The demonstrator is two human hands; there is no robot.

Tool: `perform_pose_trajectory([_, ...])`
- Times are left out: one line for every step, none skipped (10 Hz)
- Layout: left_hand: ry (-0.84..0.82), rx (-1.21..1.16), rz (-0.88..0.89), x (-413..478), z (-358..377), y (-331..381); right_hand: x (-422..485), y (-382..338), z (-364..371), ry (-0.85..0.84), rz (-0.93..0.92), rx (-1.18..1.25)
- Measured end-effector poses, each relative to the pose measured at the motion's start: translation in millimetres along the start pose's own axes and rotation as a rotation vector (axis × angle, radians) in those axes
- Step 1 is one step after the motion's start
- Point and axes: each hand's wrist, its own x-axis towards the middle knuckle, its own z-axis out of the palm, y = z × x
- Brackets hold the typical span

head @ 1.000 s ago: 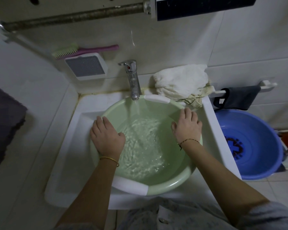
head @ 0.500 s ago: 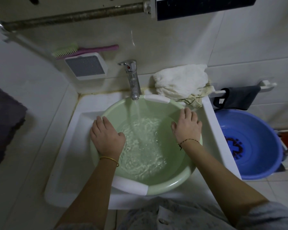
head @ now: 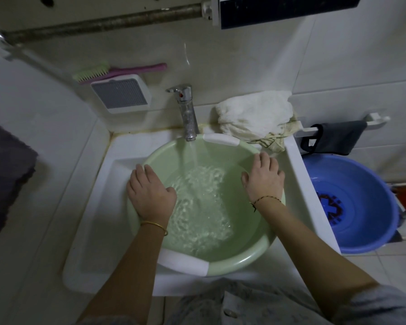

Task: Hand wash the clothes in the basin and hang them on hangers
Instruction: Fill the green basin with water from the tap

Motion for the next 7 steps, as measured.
perform_pose_trajectory([0.007, -0.001, 0.002, -0.3, 0.3, -0.1, -0.1, -0.4, 0.3, 0.002, -0.002, 0.001])
perform_pose_trajectory([-0.010, 0.003, 0.000, -0.3, 0.0, -0.3, -0.1, -0.3, 0.4, 0.007, -0.004, 0.005])
perform_pose_trajectory([-0.024, 0.015, 0.002, -0.2, 0.3, -1.0, 0.5, -0.1, 0.8, 0.008, -0.001, 0.006])
perform_pose_trajectory([-0.014, 0.013, -0.002, -0.4, 0.0, -0.9, 0.5, -0.3, 1.0, 0.004, -0.002, 0.005])
perform_pose_trajectory([0.003, 0.005, -0.001, -0.1, -0.3, -0.3, 0.4, 0.2, 1.3, 0.004, -0.001, 0.005])
perform_pose_trajectory([0.007, 0.002, 0.001, 0.5, 0.6, -0.1, 0.9, 0.2, 1.5, 0.008, 0.000, 0.004])
perform_pose_trajectory([0.010, 0.002, 0.000, 0.4, 1.1, -0.1, 1.1, -0.1, 1.8, 0.004, 0.000, 0.009])
